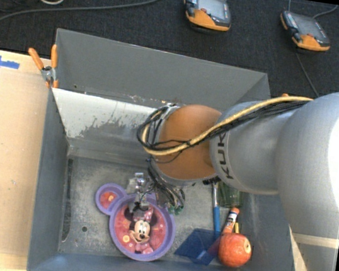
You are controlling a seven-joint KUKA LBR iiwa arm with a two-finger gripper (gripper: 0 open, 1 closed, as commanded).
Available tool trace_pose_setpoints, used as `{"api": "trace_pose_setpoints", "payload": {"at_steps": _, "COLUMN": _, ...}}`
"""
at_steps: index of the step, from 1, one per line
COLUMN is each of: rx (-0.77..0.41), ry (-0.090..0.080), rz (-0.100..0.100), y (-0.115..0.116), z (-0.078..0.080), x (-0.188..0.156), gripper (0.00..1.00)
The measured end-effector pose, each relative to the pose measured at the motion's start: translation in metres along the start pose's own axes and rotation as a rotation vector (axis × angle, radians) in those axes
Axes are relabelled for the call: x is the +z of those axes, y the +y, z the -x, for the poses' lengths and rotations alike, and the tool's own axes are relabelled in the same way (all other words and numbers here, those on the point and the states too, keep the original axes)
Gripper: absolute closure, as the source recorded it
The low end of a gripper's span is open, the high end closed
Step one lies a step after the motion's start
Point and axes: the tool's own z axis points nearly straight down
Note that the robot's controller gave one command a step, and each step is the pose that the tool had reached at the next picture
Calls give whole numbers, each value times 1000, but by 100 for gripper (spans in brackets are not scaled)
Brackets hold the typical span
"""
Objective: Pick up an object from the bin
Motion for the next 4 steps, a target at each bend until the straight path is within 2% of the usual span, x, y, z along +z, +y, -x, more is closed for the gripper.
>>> {"api": "trace_pose_setpoints", "payload": {"at_steps": 4, "rx": 5, "ry": -4, "rz": 1, "y": 0, "z": 1, "x": -25, "gripper": 100}}
